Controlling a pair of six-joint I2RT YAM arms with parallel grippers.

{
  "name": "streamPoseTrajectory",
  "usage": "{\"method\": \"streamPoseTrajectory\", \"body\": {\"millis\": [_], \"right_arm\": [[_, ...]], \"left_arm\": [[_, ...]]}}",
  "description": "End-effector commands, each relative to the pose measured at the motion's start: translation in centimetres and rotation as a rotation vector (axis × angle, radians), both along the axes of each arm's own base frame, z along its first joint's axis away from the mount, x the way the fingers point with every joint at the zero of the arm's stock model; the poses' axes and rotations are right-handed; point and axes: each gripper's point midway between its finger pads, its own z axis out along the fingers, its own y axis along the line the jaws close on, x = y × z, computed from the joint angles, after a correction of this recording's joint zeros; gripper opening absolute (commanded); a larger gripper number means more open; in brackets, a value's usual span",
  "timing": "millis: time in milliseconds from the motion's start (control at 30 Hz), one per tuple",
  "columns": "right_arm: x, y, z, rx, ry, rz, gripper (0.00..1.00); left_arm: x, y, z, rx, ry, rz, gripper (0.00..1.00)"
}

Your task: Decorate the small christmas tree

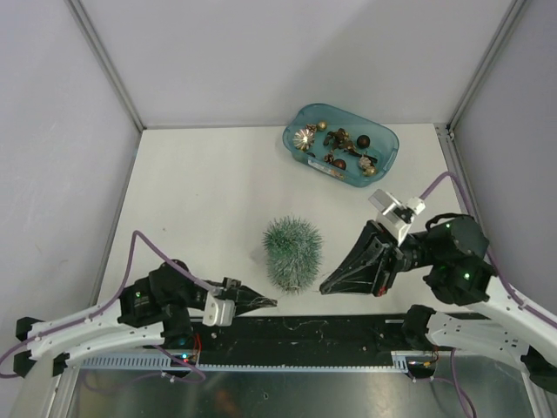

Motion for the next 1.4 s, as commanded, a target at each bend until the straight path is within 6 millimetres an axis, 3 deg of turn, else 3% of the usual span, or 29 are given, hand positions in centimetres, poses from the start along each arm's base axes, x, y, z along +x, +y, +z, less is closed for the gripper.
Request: {"method": "streamPoseTrajectory", "body": {"millis": [0,133,267,433,867,1033,1367], "right_arm": [[-0.7,-3.3,3.4,0.115,-0.085,-0.108,0.00],[-1.0,-4.5,3.2,0.116,-0.088,-0.138,0.00],[-1.6,-5.6,3.2,0.128,-0.107,-0.148,0.00],[-2.2,-6.9,2.6,0.118,-0.122,-0.161,0.00],[-3.9,-9.7,1.7,0.128,-0.156,-0.169,0.00],[-4.3,-10.1,1.8,0.140,-0.165,-0.156,0.00],[-5.0,-9.9,2.4,0.163,-0.186,-0.102,0.00]], "left_arm": [[-0.5,-1.6,-0.2,0.007,0.020,-0.063,0.02],[-1.0,-3.7,2.3,-0.065,0.032,-0.129,0.03],[-1.6,-6.4,3.3,-0.118,0.031,-0.173,0.03],[-2.5,-8.9,2.9,-0.113,0.001,-0.209,0.03],[-4.1,-13.2,1.8,-0.079,-0.041,-0.279,0.03],[-4.0,-13.0,0.3,-0.034,-0.006,-0.263,0.03],[-3.5,-9.0,-4.5,0.070,-0.059,-0.229,0.01]]}}
